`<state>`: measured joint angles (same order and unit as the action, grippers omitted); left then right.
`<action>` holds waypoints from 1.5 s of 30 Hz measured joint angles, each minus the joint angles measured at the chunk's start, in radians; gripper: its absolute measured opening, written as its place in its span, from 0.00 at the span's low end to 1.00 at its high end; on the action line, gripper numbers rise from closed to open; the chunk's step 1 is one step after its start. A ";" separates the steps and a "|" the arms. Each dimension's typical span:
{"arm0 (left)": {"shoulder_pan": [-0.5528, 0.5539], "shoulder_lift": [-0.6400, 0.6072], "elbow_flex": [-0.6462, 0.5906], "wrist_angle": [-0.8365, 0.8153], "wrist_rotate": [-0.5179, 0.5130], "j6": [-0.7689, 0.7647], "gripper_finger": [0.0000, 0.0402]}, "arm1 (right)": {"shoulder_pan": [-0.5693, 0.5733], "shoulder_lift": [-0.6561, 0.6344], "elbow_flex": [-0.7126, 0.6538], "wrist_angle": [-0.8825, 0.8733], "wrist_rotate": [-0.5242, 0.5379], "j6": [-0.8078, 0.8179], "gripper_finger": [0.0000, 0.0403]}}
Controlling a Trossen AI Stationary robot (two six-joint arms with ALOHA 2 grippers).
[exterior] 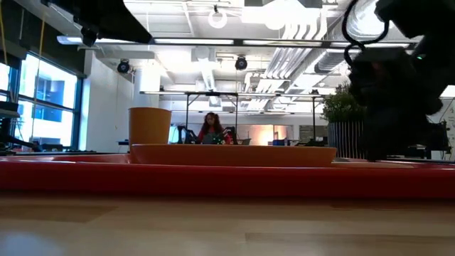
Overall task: Pick and place plate/cup/fork/spoon on tray
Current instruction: Adjust the orange fork
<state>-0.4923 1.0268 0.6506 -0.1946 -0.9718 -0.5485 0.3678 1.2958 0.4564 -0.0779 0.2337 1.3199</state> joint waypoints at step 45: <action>0.099 0.021 -0.039 0.054 0.034 0.234 0.02 | 0.100 0.181 0.198 -0.121 0.144 0.008 0.14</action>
<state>-0.3932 1.0477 0.6112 -0.1406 -0.9382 -0.3143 0.4675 1.4765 0.6544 -0.1993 0.3779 1.3277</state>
